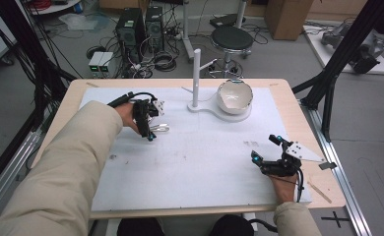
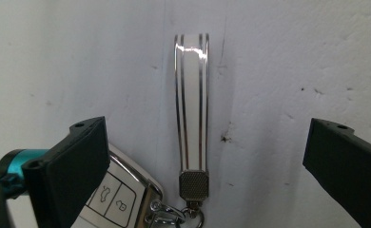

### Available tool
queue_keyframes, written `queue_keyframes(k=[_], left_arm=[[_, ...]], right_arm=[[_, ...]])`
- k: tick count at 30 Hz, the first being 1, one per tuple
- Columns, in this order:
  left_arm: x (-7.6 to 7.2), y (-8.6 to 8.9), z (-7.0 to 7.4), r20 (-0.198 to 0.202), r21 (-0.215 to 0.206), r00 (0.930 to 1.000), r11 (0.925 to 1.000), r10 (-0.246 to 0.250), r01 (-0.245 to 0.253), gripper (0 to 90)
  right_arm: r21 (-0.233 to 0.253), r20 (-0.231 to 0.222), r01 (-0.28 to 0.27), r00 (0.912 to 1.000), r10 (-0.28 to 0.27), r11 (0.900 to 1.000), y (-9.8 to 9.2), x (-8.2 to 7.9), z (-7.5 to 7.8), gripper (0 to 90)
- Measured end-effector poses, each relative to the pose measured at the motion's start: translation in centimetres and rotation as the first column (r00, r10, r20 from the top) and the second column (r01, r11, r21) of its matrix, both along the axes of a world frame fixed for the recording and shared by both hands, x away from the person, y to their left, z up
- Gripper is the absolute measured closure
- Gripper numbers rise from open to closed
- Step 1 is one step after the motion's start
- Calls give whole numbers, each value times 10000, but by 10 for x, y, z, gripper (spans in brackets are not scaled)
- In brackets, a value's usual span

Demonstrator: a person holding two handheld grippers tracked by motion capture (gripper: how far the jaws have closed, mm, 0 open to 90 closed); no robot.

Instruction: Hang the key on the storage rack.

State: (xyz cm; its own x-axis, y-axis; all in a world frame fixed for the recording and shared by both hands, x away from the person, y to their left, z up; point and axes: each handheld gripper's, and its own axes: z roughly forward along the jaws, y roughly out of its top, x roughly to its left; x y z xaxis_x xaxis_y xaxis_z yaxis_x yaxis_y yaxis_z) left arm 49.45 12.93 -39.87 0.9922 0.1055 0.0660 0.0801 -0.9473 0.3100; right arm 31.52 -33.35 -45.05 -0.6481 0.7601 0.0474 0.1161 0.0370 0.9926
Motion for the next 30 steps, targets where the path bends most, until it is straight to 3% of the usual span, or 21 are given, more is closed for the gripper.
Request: queue_keyframes(k=[6,8,12,14,19,20,24,30], left_arm=[[1,-1,-4,26,214,10000,9998,35,-36,24],[1,-1,-4,-93,222,9999,9997,-42,44,78],[2,-1,-5,-128,359,9999,9993,-84,88,103],[1,-1,-6,-265,459,9996,9989,-22,34,174],[2,-1,-5,-268,601,9996,9981,117,-101,235],[2,-1,-5,-356,626,9993,9980,145,-122,300],[3,0,-5,-325,916,9990,9954,316,-285,345],[4,2,-5,-389,1002,9973,9933,625,-583,447]], right_arm=[[-35,47,10,10000,-9,10000,0,0,0,6],[-8,15,2,10000,-2,10000,0,0,0,6],[-2,9,2,10000,-2,10000,0,0,0,6],[-30,39,14,10000,-13,10000,0,0,0,6],[-17,49,8,10000,-7,10000,0,1,0,6],[-26,22,8,10000,-8,10000,0,0,0,6],[2,20,-11,10000,11,10000,0,0,0,6],[-20,19,3,10000,-3,10000,0,0,0,6]])
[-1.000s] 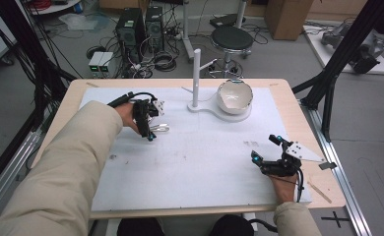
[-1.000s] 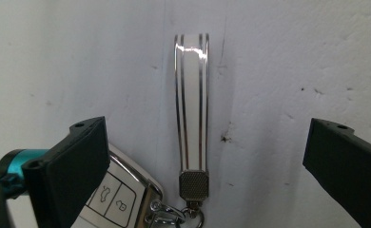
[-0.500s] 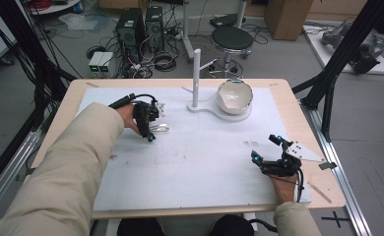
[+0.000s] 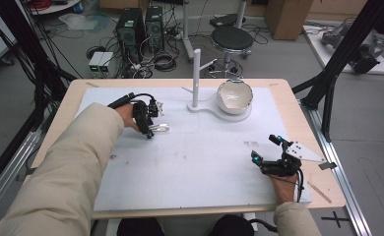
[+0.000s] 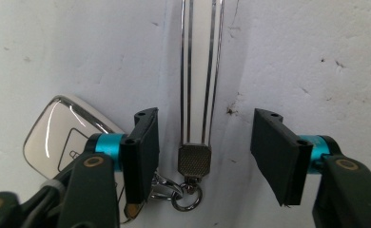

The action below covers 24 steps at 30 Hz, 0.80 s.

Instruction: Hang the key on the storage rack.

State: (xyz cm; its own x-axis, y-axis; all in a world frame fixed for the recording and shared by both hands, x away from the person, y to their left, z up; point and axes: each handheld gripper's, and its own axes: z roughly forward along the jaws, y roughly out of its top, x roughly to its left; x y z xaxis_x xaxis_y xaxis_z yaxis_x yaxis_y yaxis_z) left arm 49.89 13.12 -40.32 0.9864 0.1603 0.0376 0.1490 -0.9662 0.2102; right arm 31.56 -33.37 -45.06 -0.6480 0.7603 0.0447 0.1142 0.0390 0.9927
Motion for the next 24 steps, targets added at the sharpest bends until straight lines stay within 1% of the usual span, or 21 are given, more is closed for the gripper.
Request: queue_keyframes(k=[2,3,5,7,8,10,11,12,13,14,16,17,18,19,21,24], left_arm=[[1,1,0,-30,98,10000,10000,-2,2,497],[1,1,0,-41,96,10000,9999,69,-69,497],[2,1,1,-27,174,10000,9998,48,-48,539],[2,2,1,-105,186,9998,9996,193,-191,582],[2,3,1,-154,140,9995,9995,284,-282,582],[3,3,2,-153,213,9993,9992,346,-343,583],[3,3,2,-199,183,9989,9990,415,-411,597],[3,3,1,-147,250,9992,9990,362,-358,605],[3,3,1,-172,276,9992,9990,349,-344,614],[2,3,0,-235,335,9988,9986,419,-411,656],[3,3,0,-229,354,9990,9987,373,-365,660],[3,3,0,-266,360,9988,9986,402,-392,730],[3,3,1,-171,441,9995,9987,279,-271,730],[3,3,1,-161,470,9995,9985,276,-268,735],[3,3,1,-218,453,9990,9982,393,-383,738],[2,2,1,-200,483,9989,9980,417,-407,739]], right_arm=[[-2,3,-1,10000,1,10000,0,0,0,6],[-2,3,-1,10000,1,10000,0,0,0,6],[-23,21,12,10000,-12,10000,0,0,0,6],[-1,1,2,10000,-2,10000,0,0,0,6],[-1,1,2,10000,-2,10000,0,0,0,6],[-17,-1,-12,10000,12,10000,0,0,0,6],[-40,19,7,10000,-7,10000,0,0,0,6],[14,-97,-13,10000,13,10000,1,-1,0,6],[-3,-97,-7,10000,7,10000,1,-1,0,6],[3,-73,-9,10000,9,10000,0,0,0,6],[-27,2,6,10000,-6,10000,0,0,0,6],[-19,-60,3,10000,-3,10000,0,0,0,6],[-19,-60,3,10000,-3,10000,0,0,0,6],[-8,-65,2,10000,-2,10000,1,0,0,6],[-23,-61,8,10000,-8,10000,1,0,0,6],[-24,-73,6,10000,-6,10000,1,0,0,6]])
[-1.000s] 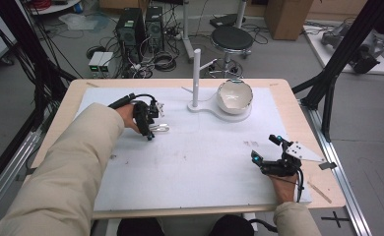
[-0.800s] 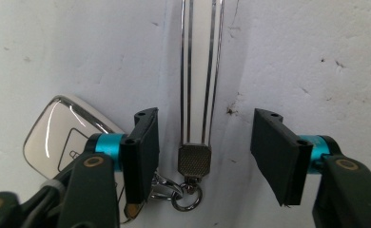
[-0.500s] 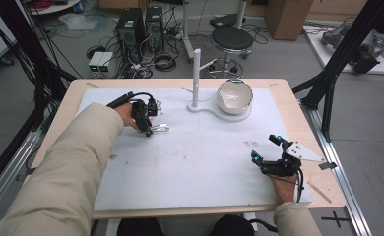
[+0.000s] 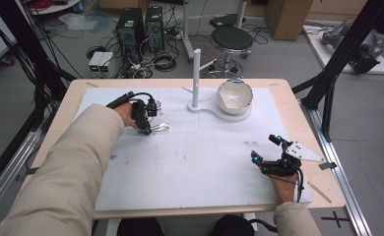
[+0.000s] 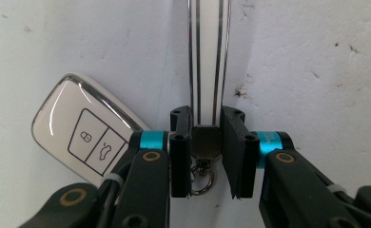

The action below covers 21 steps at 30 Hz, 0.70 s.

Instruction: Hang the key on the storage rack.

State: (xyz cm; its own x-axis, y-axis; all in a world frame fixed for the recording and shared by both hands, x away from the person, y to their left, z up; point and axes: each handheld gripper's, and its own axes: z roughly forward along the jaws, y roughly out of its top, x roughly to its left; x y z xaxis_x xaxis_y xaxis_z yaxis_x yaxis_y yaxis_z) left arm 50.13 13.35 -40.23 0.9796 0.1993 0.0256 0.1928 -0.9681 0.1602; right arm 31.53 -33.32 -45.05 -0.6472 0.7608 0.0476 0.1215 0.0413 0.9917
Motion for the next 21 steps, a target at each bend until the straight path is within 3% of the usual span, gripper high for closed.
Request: queue_keyframes(k=[7,14,17,21], left_arm=[[0,0,2,3,-66,10000,10000,-6,6,741],[-1,1,11,229,-496,9997,9987,88,-77,743],[-3,3,20,439,-950,9986,9952,280,-237,743],[-7,11,35,546,-2020,9962,9778,676,-553,743]], right_arm=[[4,-2,-23,10000,23,10000,0,0,0,6],[-30,-49,-5,10000,5,10000,0,0,0,6],[-32,-55,-3,10000,3,10000,0,0,0,6],[-51,-9,19,10000,-19,10000,0,1,0,6]])
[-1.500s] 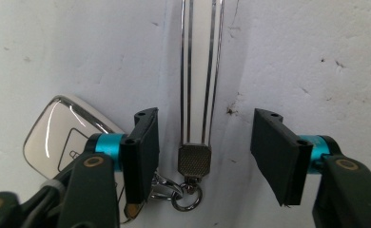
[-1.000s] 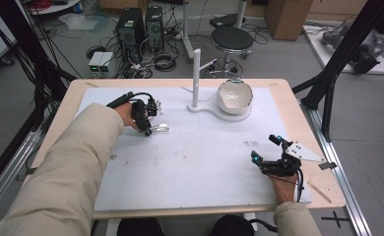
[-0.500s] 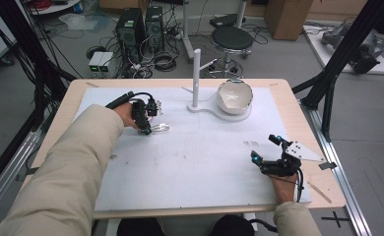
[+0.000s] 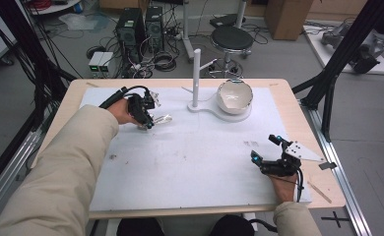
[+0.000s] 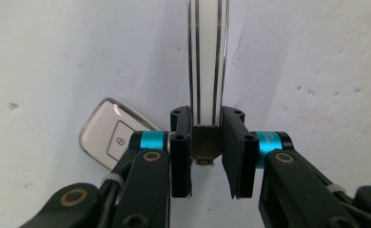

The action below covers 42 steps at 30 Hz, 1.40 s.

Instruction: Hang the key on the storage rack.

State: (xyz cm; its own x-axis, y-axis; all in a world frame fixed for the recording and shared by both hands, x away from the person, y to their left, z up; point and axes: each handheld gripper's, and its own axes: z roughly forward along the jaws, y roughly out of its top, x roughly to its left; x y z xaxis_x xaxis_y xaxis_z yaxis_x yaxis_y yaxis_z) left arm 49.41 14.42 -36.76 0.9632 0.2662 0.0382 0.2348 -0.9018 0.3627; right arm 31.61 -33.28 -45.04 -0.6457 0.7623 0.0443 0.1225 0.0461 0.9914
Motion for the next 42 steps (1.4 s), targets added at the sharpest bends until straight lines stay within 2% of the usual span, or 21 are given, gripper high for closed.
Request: queue_keyframes(k=[4,6,8,14,17,18,19,21,23,24,25,26,28,30,31,33,34,37,39,41,42], left_arm=[[-6,7,15,223,-776,9995,9968,205,-187,743],[-9,9,23,305,-1230,9991,9921,295,-255,742],[-12,10,31,370,-1729,9984,9842,438,-368,742],[-19,12,50,550,-2610,9967,9644,601,-437,742],[-21,12,58,475,-3163,9955,9466,815,-625,742],[-20,12,60,313,-3474,9953,9348,911,-747,742],[-19,12,63,298,-3620,9950,9288,958,-786,742],[-18,10,67,166,-4124,9942,9065,1066,-903,742],[-18,6,70,216,-4275,9938,8995,1095,-898,742],[-17,4,72,162,-4474,9937,8896,1108,-919,742],[-17,1,73,259,-4563,9933,8855,1122,-881,742],[-16,-1,74,142,-4719,9937,8769,1114,-915,742],[-15,-4,76,224,-4899,9938,8677,1088,-839,742],[-13,-7,75,57,-5056,9944,8582,1056,-883,742],[-12,-11,75,73,-5074,9944,8573,1053,-870,742],[-12,-15,75,24,-5210,9954,8497,959,-806,742],[-12,-18,75,58,-5241,9957,8483,921,-754,742],[-10,-25,76,-15,-5568,9965,8277,838,-704,742],[-9,-29,76,-53,-5693,9962,8187,870,-746,742],[-8,-32,75,-147,-5788,9962,8116,861,-787,742],[-7,-34,75,-109,-5776,9963,8128,852,-759,742]], right_arm=[[16,-58,5,10000,-5,10000,1,0,0,6],[12,-58,6,10000,-6,10000,1,0,0,6],[-5,-60,6,10000,-6,10000,1,-1,0,6],[7,-62,49,10000,-49,10000,1,0,0,6],[11,-64,46,10000,-46,10000,1,-1,0,6],[12,-61,43,10000,-43,10000,1,-1,0,6],[13,-70,43,10000,-43,10000,1,0,0,6],[6,-64,44,10000,-44,10000,1,0,0,6],[14,-64,46,10000,-46,10000,1,-1,0,6],[-20,-55,43,10000,-43,10000,1,-1,0,6],[-14,-55,32,10000,-32,10000,1,0,0,6],[6,-64,49,10000,-49,10000,1,0,0,6],[-27,-87,30,10000,-30,10000,1,-1,0,6],[-83,15,34,10000,-34,10000,1,0,0,6],[-39,-91,8,10000,-8,10000,1,0,0,6],[-49,-67,22,10000,-22,10000,1,0,0,6],[-74,-33,40,10000,-40,10000,1,0,0,6],[-54,-56,40,10000,-40,10000,1,0,0,6],[-39,-88,19,10000,-19,10000,1,0,0,6],[-36,-88,24,10000,-25,10000,1,0,0,6],[-33,-96,17,10000,-17,10000,1,0,0,6]])
